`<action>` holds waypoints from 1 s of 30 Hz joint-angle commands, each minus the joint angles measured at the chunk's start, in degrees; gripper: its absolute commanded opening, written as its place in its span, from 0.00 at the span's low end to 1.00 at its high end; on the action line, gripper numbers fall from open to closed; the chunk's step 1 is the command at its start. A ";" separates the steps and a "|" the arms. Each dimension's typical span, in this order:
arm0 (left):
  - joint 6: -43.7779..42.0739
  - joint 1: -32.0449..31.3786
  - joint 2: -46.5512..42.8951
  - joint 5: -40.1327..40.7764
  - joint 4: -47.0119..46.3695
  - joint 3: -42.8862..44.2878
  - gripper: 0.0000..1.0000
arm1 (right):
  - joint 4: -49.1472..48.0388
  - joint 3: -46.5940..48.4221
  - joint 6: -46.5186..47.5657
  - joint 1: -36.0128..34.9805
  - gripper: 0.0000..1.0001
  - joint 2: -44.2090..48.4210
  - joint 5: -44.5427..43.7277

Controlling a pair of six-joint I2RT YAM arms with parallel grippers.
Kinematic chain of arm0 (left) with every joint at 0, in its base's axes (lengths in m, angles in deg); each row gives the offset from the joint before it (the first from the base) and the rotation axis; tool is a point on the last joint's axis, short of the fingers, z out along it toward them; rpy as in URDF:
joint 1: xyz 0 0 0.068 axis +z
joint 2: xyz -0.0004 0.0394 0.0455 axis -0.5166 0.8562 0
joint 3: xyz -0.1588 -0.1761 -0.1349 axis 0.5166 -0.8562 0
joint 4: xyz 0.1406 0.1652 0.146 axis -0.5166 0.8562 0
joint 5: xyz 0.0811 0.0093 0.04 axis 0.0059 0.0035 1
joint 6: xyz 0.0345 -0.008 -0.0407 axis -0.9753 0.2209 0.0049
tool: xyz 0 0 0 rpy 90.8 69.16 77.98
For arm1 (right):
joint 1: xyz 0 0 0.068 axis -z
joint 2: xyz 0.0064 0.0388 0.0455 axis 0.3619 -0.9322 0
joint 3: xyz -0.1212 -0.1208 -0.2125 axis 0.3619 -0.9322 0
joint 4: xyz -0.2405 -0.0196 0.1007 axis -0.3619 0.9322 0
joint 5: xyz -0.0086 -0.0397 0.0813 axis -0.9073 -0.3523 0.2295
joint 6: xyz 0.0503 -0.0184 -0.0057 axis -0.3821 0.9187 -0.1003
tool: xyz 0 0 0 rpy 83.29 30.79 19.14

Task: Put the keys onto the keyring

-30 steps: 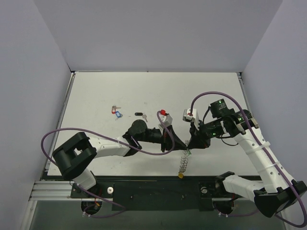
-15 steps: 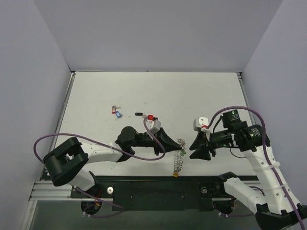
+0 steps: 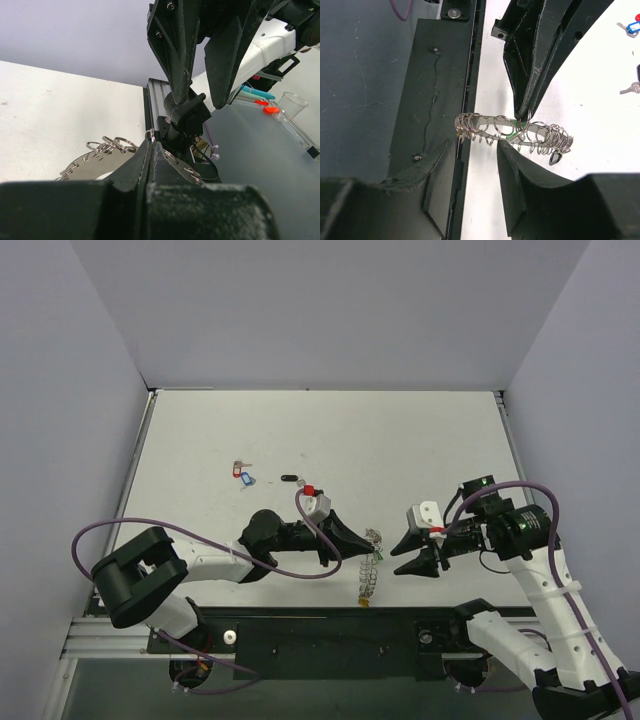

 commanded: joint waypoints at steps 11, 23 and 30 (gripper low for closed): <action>0.05 0.46 -0.92 -0.42 -22.80 1.42 0.00 | -5.46 -0.31 0.61 0.33 0.33 -3.63 -2.30; 0.84 0.46 -1.19 0.63 -22.71 2.04 0.00 | -15.66 -3.48 -8.36 -2.21 0.24 -4.86 -3.44; 0.93 0.46 -1.27 1.86 -22.80 2.21 0.00 | -17.77 -4.27 -10.73 -3.62 0.14 -4.69 -3.88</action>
